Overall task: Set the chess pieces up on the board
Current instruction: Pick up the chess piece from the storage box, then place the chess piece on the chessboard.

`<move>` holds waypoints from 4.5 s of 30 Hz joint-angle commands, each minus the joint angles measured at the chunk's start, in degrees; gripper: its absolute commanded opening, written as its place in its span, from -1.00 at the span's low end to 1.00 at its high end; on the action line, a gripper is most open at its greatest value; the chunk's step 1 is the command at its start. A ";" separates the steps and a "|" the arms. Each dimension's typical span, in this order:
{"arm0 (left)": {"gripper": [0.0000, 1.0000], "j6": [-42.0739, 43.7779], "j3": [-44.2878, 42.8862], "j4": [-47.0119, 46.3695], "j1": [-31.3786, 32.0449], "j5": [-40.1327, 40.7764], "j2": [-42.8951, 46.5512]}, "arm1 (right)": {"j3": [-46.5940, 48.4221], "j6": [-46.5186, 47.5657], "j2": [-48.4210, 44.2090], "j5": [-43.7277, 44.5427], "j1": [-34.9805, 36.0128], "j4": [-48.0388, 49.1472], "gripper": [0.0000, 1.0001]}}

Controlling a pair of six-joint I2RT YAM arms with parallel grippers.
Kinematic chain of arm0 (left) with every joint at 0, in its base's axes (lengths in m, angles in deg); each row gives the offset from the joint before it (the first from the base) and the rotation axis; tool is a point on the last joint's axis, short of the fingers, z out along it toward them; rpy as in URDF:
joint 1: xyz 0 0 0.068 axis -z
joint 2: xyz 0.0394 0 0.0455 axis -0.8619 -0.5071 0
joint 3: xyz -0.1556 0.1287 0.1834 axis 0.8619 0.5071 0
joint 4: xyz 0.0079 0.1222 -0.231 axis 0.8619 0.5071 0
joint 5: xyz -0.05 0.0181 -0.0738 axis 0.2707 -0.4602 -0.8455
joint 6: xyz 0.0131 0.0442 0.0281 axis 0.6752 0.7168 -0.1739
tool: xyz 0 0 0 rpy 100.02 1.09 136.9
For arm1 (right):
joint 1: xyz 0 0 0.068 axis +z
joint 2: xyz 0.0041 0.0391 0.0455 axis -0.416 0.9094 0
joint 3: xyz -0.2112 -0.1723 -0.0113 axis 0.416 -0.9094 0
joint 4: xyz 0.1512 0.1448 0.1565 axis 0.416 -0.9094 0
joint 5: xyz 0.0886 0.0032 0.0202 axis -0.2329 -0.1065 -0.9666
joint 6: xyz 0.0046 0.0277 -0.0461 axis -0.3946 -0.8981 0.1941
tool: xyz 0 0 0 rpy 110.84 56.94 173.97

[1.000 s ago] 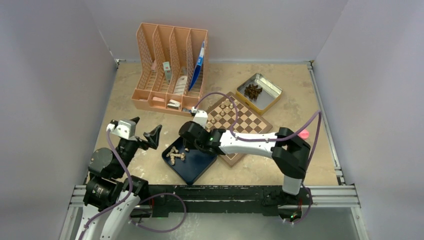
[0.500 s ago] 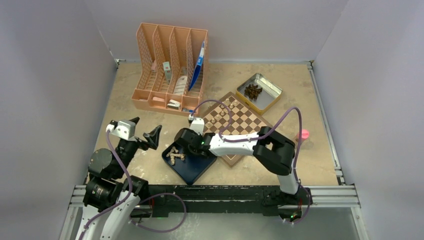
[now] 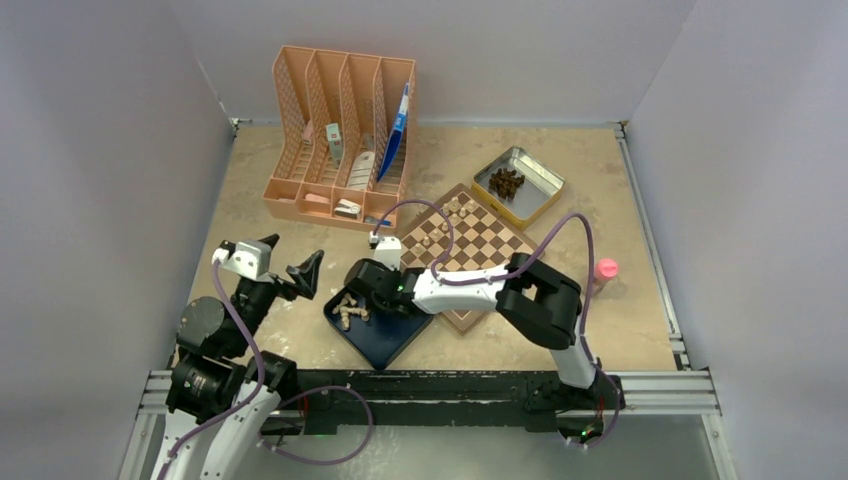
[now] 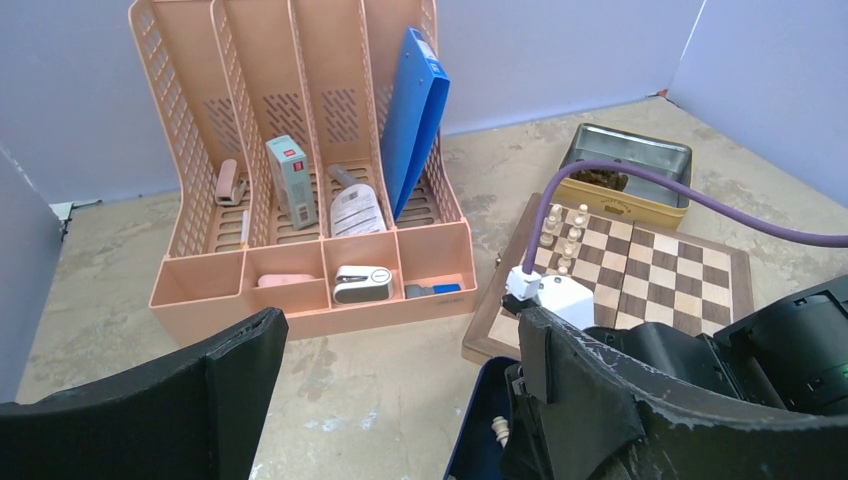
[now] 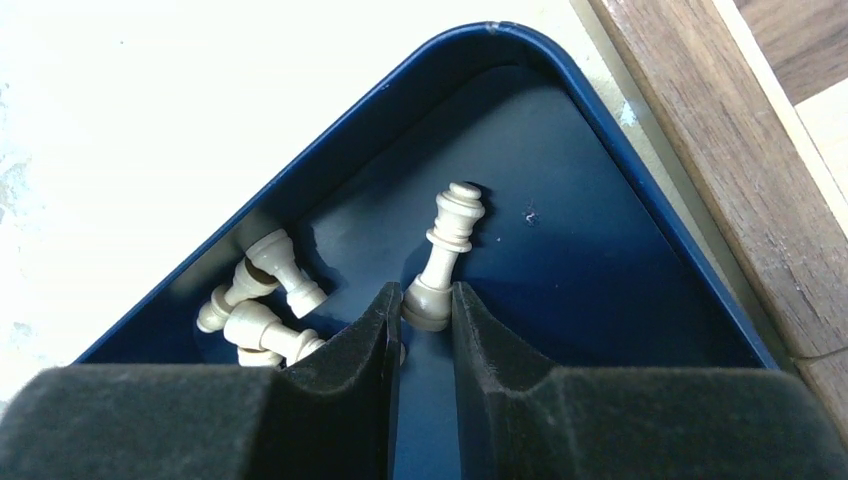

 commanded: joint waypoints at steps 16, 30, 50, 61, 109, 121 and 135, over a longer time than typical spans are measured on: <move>0.61 -17.36 -5.82 2.26 -0.09 -8.28 -14.78 | -26.84 31.85 -22.11 -1.37 0.49 33.99 -0.72; 0.33 -29.93 -14.71 7.29 -0.09 -30.38 -28.81 | -40.06 49.83 -41.18 -4.53 3.76 52.82 -0.71; 0.03 -28.64 -19.90 9.45 -0.09 -40.95 -42.69 | -39.15 56.81 -44.74 -4.44 7.31 54.97 -0.72; -0.24 -25.50 -21.30 13.70 -0.09 -49.03 -46.11 | -38.47 56.81 -43.91 -4.00 7.41 54.99 -0.71; -0.86 -22.12 -28.48 -12.18 1.58 -25.91 -58.98 | -38.92 25.34 -47.66 2.18 -2.02 21.02 0.98; -0.86 -13.66 -29.09 -25.26 9.94 -4.62 -68.93 | -39.08 23.21 -50.00 -1.07 -18.75 15.62 0.98; -0.86 -8.20 -26.86 -43.15 14.44 0.61 -84.63 | -38.08 21.40 -60.36 1.61 -20.35 10.07 0.97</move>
